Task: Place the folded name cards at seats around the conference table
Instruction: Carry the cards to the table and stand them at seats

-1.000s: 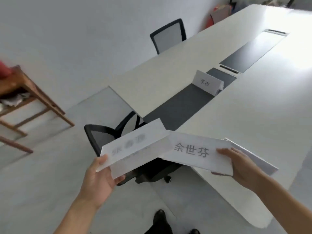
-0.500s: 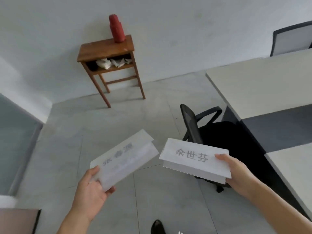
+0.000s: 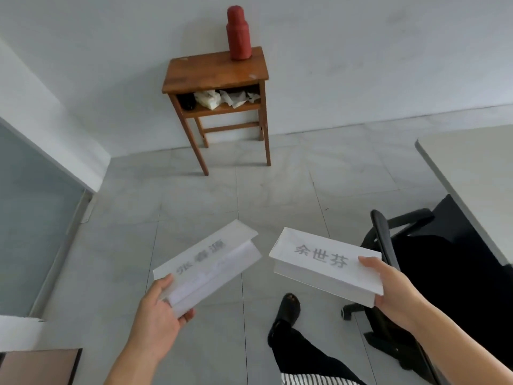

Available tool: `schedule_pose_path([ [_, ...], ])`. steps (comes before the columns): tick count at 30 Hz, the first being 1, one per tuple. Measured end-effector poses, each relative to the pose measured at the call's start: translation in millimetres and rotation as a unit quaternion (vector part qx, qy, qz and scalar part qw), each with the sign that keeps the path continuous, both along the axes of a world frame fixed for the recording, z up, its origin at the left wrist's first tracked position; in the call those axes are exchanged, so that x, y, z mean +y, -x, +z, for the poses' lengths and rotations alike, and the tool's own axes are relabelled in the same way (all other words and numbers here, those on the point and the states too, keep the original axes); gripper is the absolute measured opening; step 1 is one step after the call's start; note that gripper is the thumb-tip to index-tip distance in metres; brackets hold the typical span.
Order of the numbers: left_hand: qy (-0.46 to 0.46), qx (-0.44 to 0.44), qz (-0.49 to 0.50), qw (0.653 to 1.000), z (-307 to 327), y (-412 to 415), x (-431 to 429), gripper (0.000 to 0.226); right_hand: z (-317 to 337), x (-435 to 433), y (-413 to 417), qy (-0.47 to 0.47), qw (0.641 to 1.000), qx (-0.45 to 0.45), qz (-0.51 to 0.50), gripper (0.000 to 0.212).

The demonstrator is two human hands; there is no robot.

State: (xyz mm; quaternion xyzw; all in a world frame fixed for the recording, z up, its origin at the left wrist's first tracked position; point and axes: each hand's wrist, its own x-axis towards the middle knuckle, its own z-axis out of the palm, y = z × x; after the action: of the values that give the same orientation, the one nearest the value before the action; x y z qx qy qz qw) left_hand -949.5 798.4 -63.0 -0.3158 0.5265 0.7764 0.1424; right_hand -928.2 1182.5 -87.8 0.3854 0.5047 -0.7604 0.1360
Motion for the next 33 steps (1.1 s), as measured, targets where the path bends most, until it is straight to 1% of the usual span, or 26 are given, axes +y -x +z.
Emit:
schedule_pose_path([
  [3,0.015,-0.006,0.004,1.0,-2.5,64.6,2.5,0.022,-7.3,10.1,69.6,0.002,1.0,-0.01,-0.005,0.03],
  [5,0.023,-0.006,0.005,1.0,1.6,109.2,5.9,0.02,-6.8,14.2,120.5,0.002,1.0,-0.013,-0.002,0.034],
  [8,0.021,0.005,-0.008,1.0,14.1,180.5,12.2,0.02,1.7,15.0,199.9,0.005,1.0,0.0,0.009,0.028],
  [12,0.023,0.011,0.005,1.0,18.7,265.9,25.9,0.021,18.2,18.6,295.8,-0.003,1.0,0.011,0.006,0.019],
  [15,0.018,0.003,0.001,1.0,9.8,331.3,41.0,0.022,21.3,31.5,356.5,0.0,1.0,0.023,-0.006,0.014],
  [17,0.016,-0.012,-0.012,1.0,-3.2,379.4,52.3,0.023,16.6,45.8,394.0,-0.009,1.0,0.018,-0.02,0.013],
  [19,0.013,-0.017,-0.038,0.999,-16.6,435.0,65.1,0.025,7.7,61.9,431.3,-0.017,0.999,0.01,-0.045,0.014],
  [23,0.015,-0.023,-0.11,0.994,-30.4,558.8,102.0,0.033,-3.2,97.3,495.6,-0.022,0.991,-0.019,-0.133,0.015],
  [26,0.031,-0.023,-0.178,0.983,-17.1,653.2,145.7,0.037,6.9,124.9,535.3,-0.012,0.983,-0.01,-0.183,0.014],
  [29,0.069,-0.018,-0.266,0.961,-3.8,735.5,202.8,0.04,20.0,155.3,560.2,0.01,0.966,-0.004,-0.258,0.014],
  [30,0.071,-0.007,-0.29,0.954,2.7,758.1,225.5,0.037,20.5,166.1,564.8,0.016,0.96,-0.001,-0.279,0.018],
  [33,0.042,0.025,-0.353,0.934,13.7,817.2,301.0,0.019,18.3,200.9,581.8,0.031,0.941,0.008,-0.337,0.03],
])
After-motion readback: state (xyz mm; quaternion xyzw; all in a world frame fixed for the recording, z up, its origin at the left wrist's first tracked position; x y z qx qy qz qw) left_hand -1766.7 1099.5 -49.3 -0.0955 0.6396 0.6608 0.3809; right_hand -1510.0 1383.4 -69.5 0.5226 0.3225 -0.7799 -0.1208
